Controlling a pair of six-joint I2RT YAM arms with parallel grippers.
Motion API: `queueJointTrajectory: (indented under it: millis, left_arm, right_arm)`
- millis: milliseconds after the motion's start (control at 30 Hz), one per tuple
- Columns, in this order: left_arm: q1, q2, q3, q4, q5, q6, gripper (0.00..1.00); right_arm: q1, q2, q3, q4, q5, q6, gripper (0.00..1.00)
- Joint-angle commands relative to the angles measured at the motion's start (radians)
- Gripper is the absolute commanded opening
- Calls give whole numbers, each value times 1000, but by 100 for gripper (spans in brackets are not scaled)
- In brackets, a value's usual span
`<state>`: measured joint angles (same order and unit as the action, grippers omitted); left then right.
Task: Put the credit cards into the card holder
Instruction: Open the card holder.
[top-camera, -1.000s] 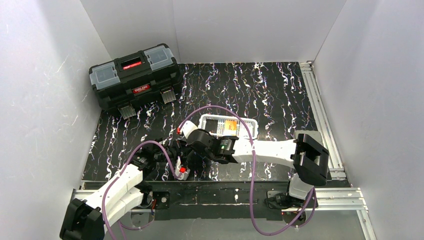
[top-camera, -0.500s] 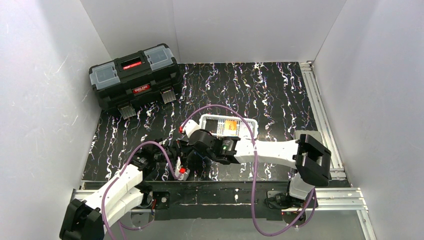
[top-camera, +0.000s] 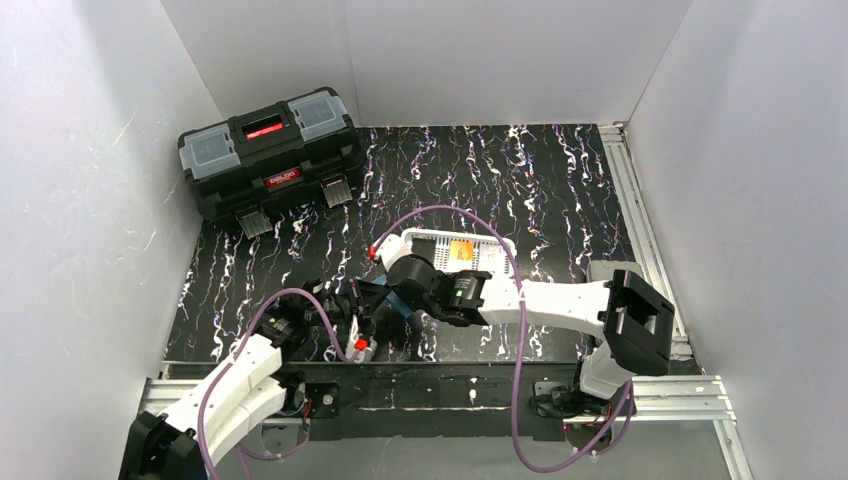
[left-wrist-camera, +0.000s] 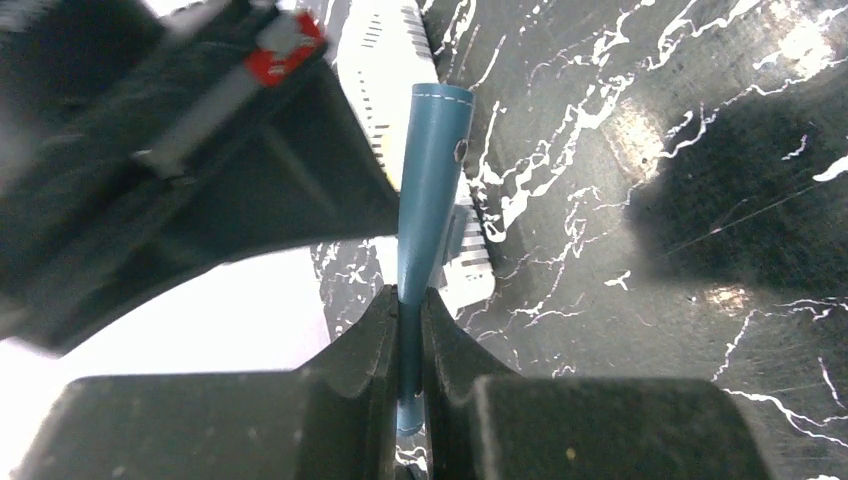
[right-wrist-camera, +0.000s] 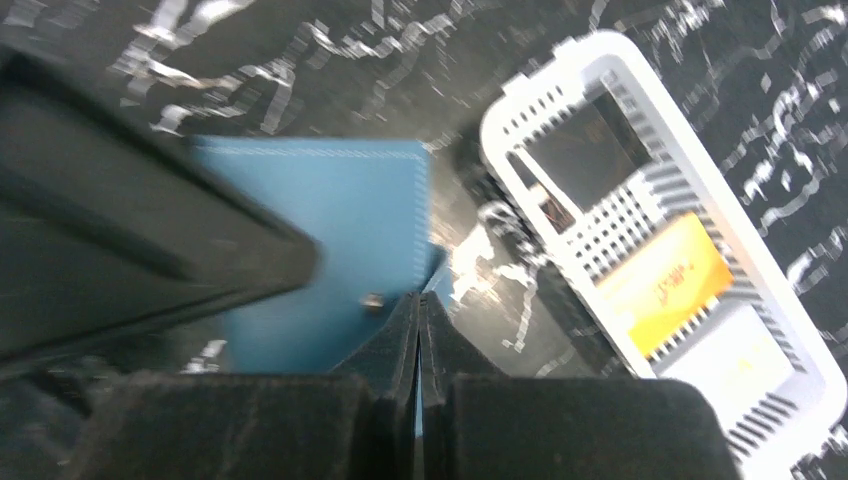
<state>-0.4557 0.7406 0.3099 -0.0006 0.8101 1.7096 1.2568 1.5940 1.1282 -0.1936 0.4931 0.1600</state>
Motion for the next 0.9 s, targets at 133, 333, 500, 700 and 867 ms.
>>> queueJointTrajectory:
  millis: [133, 333, 500, 700, 867]
  left_arm:
    - [-5, -56, 47, 6, 108, -2, 0]
    - [-5, -68, 48, -49, 106, 22, 0]
    - [-5, -71, 42, -50, 117, 54, 0]
    - [-5, -69, 37, -39, 125, 79, 0]
    - [-5, -63, 38, -37, 132, 91, 0]
  right_arm:
    - [-64, -26, -68, -126, 78, -13, 1]
    - [-81, -55, -79, -118, 60, -11, 1]
    - [-126, -98, -67, -162, -3, 34, 1]
    - [-251, -244, -75, -185, -252, 96, 38]
    - [-261, -334, -80, -195, -379, 90, 66]
